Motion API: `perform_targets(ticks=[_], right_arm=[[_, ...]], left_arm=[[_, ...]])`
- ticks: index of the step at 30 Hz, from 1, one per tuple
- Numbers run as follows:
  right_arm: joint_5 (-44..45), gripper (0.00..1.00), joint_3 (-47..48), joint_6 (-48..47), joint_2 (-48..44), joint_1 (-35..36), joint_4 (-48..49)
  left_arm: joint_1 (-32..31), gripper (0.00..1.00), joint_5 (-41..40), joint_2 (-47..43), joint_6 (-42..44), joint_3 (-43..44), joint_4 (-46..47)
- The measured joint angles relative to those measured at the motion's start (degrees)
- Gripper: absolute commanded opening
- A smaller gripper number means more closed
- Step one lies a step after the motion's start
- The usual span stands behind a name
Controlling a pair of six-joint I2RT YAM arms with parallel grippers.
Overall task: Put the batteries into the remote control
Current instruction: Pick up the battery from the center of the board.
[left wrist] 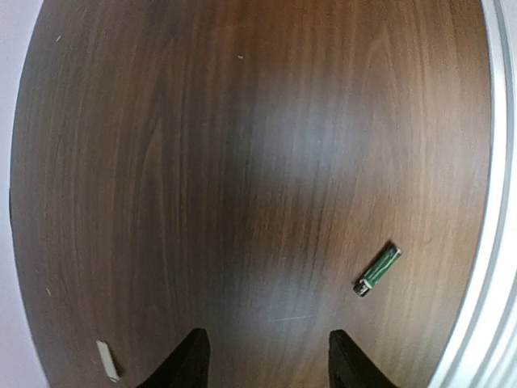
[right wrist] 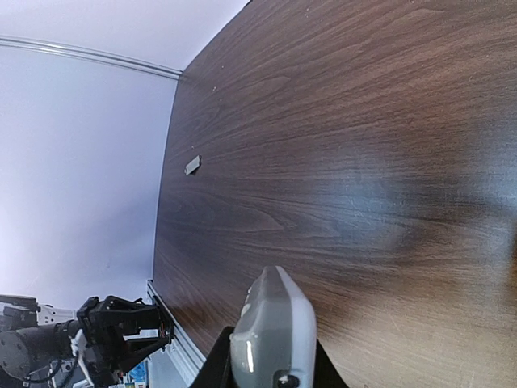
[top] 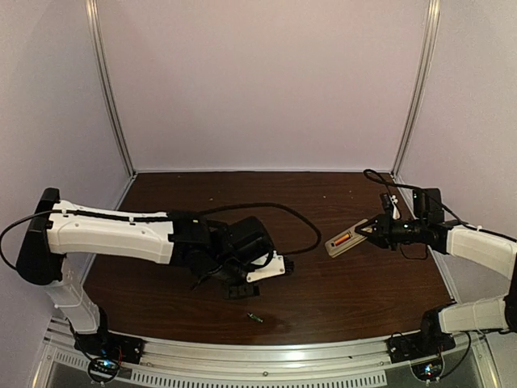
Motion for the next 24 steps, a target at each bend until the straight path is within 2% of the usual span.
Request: perform_targets(ticks=[5,13,17,24], right_arm=[[-0.02,0.00,-0.04,0.00,-0.61,0.00,0.00],[-0.02,0.00,-0.09,-0.07,-1.84,0.00,-0.55],[-0.02,0.00,-0.11,-0.07,-2.49,0.00,-0.94],[0.00,0.00,-0.55,-0.26,-4.00,0.00,-1.92]], left_arm=[[0.17,0.55,4.20,-6.25,-23.04,-4.39,2.69],[0.22,0.57,18.62,-12.87,-52.30,-20.65,14.10],[0.15,0.59,20.87,-11.72,-60.46,-22.60,17.44],[-0.02,0.56,22.75,-5.81,-68.15,-22.32,22.88]])
